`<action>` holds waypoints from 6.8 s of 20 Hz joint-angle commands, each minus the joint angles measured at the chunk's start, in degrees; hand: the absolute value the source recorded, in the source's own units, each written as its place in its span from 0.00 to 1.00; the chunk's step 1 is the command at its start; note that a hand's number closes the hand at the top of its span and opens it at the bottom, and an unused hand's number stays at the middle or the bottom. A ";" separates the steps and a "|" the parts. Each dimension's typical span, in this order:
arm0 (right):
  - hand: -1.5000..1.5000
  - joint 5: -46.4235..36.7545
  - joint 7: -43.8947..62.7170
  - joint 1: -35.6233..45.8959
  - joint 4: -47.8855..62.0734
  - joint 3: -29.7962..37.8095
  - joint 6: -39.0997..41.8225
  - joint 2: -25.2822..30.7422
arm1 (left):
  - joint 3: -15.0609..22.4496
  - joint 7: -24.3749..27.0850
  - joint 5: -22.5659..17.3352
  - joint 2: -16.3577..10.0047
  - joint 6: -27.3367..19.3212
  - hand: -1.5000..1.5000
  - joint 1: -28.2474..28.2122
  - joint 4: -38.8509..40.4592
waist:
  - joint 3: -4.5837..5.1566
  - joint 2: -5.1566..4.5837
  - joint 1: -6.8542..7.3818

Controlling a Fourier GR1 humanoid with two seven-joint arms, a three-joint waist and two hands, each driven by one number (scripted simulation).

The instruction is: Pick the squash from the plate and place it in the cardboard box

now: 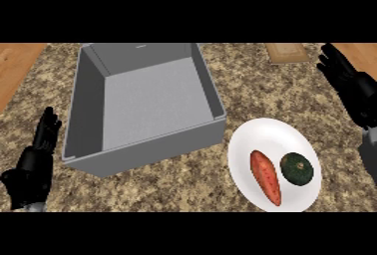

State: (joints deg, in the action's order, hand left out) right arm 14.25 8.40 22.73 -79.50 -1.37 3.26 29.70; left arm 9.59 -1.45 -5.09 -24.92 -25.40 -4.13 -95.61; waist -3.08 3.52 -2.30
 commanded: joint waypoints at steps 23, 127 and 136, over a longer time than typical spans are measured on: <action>0.00 -27.61 -1.12 -22.20 -14.76 -1.67 -9.48 12.29 | 4.47 -3.67 3.98 1.86 5.90 0.50 1.73 4.30 | 3.27 -3.24 2.11; 1.00 -80.87 56.52 12.53 -23.58 -31.33 -3.84 -29.68 | -12.18 -5.17 15.96 14.39 23.62 0.50 2.17 3.16 | 3.09 -3.50 3.68; 1.00 -70.35 56.41 32.95 -4.63 -23.88 -9.95 -29.69 | -9.21 -4.48 19.74 17.55 20.83 0.50 2.35 3.74 | 3.12 -3.66 4.14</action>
State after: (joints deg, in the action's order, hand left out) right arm -59.33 60.01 47.41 -92.72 -26.56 -1.52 0.25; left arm -2.14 -6.00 12.37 -9.74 -2.60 0.06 -89.98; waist 0.04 -0.09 1.32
